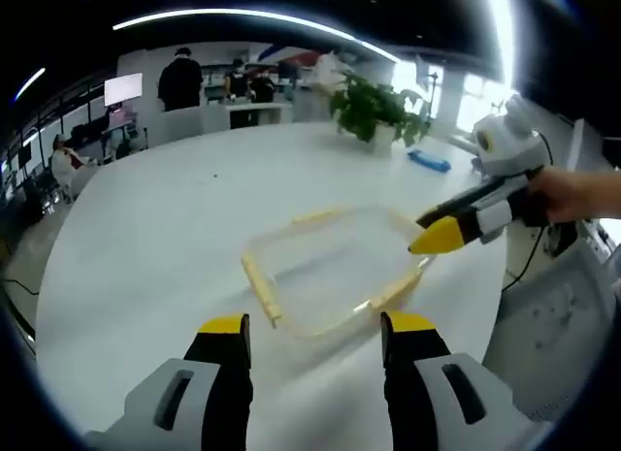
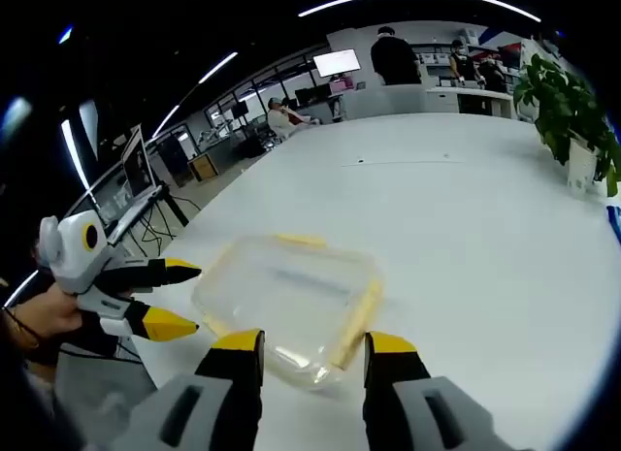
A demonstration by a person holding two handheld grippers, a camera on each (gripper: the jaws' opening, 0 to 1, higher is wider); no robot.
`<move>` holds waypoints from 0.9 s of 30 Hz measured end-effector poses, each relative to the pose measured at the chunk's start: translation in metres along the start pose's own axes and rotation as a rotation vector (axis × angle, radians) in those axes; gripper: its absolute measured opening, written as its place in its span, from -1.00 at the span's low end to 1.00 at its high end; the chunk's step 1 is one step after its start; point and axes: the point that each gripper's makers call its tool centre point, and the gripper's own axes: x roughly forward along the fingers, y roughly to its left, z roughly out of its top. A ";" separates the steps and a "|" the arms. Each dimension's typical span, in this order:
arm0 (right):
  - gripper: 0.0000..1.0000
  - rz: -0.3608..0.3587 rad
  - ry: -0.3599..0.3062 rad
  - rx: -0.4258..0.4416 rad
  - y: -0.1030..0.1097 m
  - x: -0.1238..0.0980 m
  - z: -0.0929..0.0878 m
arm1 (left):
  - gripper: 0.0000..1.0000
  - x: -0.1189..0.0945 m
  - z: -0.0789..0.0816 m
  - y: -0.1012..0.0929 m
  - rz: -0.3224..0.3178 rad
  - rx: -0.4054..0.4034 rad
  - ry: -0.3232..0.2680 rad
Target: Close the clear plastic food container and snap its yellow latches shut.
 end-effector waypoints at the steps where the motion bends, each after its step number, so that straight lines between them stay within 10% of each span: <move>1: -0.23 0.004 0.002 -0.004 0.001 0.001 0.001 | 0.06 0.001 0.001 0.001 0.003 0.004 -0.001; 27: -0.25 0.060 0.013 -0.077 -0.011 0.060 0.057 | 0.05 0.043 0.013 0.055 0.095 -0.002 0.056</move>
